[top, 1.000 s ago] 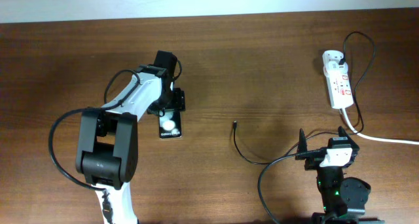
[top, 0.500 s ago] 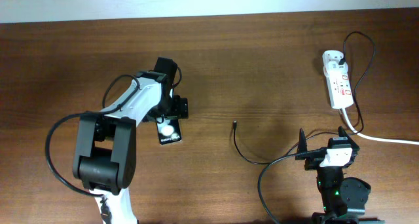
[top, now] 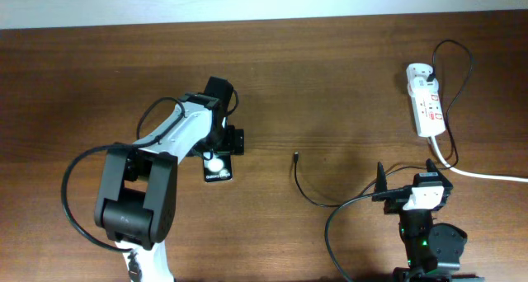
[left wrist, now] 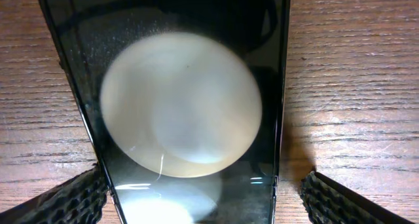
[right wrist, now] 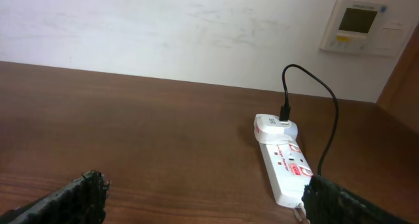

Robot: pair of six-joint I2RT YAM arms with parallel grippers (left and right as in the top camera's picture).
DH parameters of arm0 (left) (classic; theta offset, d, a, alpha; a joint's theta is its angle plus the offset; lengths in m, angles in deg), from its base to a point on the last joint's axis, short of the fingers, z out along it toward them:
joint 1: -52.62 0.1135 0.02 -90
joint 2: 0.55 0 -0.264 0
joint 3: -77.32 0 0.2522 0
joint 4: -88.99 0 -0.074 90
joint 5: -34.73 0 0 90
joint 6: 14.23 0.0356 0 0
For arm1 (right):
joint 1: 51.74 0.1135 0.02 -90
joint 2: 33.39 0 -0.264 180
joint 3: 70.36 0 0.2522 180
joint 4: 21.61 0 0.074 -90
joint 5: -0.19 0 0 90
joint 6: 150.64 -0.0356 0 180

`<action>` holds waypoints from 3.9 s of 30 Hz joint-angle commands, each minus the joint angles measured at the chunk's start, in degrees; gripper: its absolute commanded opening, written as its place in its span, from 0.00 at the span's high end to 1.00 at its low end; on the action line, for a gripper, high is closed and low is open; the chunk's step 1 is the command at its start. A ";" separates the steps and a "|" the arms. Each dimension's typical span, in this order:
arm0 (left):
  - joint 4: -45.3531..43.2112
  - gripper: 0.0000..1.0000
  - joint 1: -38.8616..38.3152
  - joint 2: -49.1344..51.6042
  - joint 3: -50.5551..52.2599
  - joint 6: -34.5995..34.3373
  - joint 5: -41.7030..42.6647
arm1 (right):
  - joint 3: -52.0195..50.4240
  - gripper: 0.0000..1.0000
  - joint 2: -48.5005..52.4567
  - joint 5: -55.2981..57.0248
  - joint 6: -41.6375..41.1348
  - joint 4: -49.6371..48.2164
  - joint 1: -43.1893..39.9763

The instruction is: Plug charger to phone and switch on socket

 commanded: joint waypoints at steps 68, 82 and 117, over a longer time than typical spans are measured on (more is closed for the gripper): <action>-7.85 0.05 1.75 -0.59 2.21 -0.13 1.68 | 47.45 0.01 57.57 -26.69 -8.85 36.94 0.31; -5.68 0.36 1.81 0.42 0.70 1.44 3.21 | 47.41 0.01 65.37 -29.51 -8.83 41.24 0.31; 2.43 0.00 -6.58 5.11 -11.26 3.13 4.37 | 47.19 0.01 79.82 -33.68 -18.95 25.46 17.81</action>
